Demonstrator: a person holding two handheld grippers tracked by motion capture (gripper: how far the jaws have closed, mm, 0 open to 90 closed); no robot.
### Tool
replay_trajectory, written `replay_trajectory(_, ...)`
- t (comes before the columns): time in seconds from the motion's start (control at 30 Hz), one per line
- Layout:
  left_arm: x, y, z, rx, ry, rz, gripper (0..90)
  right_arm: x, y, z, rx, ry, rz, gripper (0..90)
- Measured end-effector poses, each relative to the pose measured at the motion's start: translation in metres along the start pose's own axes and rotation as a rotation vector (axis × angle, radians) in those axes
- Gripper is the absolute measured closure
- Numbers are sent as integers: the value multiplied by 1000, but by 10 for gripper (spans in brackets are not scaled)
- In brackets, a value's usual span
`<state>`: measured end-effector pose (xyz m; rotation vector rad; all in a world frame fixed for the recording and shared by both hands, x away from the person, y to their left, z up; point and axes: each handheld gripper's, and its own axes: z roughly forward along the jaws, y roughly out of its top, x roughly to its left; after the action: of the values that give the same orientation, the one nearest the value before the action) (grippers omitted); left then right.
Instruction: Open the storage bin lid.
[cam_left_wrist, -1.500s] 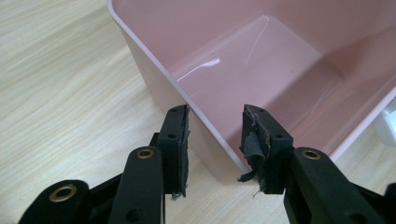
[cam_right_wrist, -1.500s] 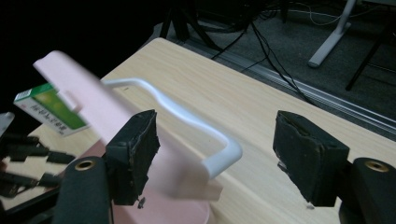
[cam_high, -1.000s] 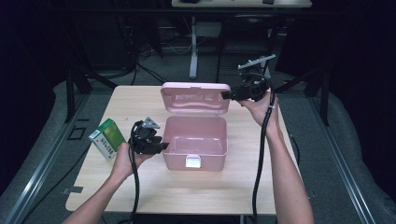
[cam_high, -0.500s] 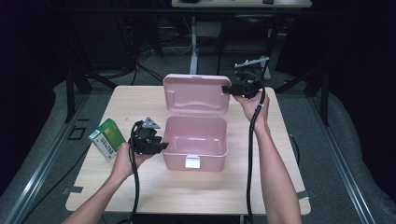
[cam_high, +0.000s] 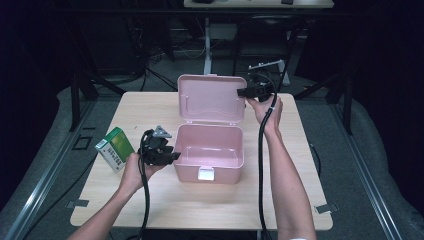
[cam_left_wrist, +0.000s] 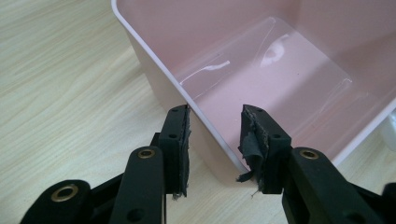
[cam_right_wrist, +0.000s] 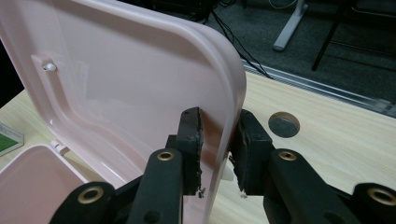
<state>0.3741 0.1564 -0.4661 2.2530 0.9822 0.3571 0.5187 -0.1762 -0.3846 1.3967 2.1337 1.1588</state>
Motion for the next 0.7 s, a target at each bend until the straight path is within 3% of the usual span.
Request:
replay_trajectory(0.3,0,-1,2,8,2,-3,632,-12,-4,16,43,-25,48,725)
replay_trajectory(0.53,-1,-1,2,7,4,-3,630,-14,-6,21,42,-27,65,723)
replay_trajectory(0.7,0,-2,2,8,1,-7,624,-15,-7,26,58,-20,83,641)
